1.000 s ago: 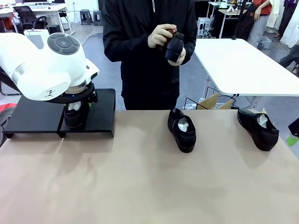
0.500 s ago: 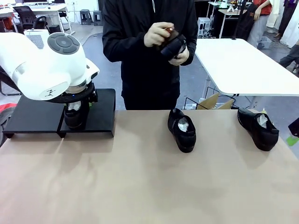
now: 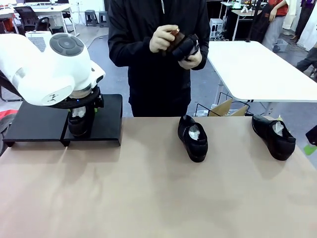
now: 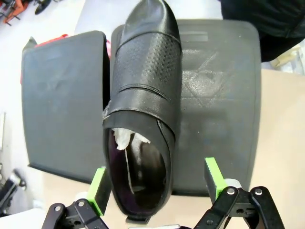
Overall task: Organize the shoes by placing them on the stand.
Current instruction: Pick up one Shoe and place it in the middle of the table.
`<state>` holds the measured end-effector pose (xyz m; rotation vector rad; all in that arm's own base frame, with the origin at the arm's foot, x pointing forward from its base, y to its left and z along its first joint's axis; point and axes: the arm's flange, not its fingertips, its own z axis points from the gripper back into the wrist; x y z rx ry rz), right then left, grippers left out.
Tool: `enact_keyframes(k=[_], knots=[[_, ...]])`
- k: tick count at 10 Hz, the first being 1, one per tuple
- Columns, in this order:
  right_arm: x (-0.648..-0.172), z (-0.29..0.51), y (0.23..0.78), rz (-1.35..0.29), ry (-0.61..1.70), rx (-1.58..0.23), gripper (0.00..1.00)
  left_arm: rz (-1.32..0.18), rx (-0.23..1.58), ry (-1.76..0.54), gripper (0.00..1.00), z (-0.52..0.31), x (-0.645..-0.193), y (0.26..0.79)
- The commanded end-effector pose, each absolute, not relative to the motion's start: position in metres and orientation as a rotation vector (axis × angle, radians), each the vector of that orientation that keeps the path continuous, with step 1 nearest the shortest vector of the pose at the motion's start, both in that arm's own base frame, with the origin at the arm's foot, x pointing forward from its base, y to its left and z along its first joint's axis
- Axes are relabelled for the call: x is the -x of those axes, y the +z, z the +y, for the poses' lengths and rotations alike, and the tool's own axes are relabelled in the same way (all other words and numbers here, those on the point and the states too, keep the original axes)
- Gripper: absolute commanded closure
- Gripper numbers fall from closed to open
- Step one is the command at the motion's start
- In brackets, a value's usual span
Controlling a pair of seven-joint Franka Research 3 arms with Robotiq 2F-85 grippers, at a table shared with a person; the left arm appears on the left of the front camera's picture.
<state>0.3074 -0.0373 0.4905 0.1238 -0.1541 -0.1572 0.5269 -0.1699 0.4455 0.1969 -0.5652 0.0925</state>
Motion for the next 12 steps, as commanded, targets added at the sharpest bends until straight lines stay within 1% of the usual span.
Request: enact_keyframes(k=[1, 2, 4, 6, 7, 8, 10, 11, 12], knots=[[-0.307, -0.038, 0.491, -0.158, -0.156, -0.123, 0.00, -0.591, -0.174, 0.130, 0.00, -0.158, -0.482, 0.510], [-0.307, -0.038, 0.491, -0.158, -0.156, -0.123, 0.00, -0.508, -0.186, 0.149, 0.00, -0.157, -0.467, 0.525], [-0.307, -0.038, 0.491, -0.158, -0.156, -0.123, 0.00, -0.430, -0.097, 0.017, 0.00, -0.164, -0.440, 0.538], [-0.307, -0.038, 0.491, -0.158, -0.156, -0.123, 0.00, -0.221, 0.039, -0.242, 0.00, -0.178, -0.426, 0.529], [-0.307, -0.038, 0.491, -0.158, -0.156, -0.123, 0.00, -0.131, 0.092, -0.323, 0.00, -0.180, -0.420, 0.521], [-0.307, -0.038, 0.491, -0.158, -0.156, -0.123, 0.00, -0.105, 0.096, -0.310, 0.00, -0.177, -0.416, 0.513], [-0.307, -0.038, 0.491, -0.158, -0.156, -0.123, 0.00, -0.175, 0.065, -0.139, 0.00, -0.158, -0.424, 0.501], [-0.307, -0.037, 0.490, -0.154, -0.157, -0.124, 0.00, -0.132, 0.125, -0.290, 0.00, -0.191, -0.413, 0.504], [-0.318, -0.020, 0.479, -0.106, -0.082, -0.073, 0.00, -0.132, 0.125, -0.290, 0.00, -0.191, -0.413, 0.504]])
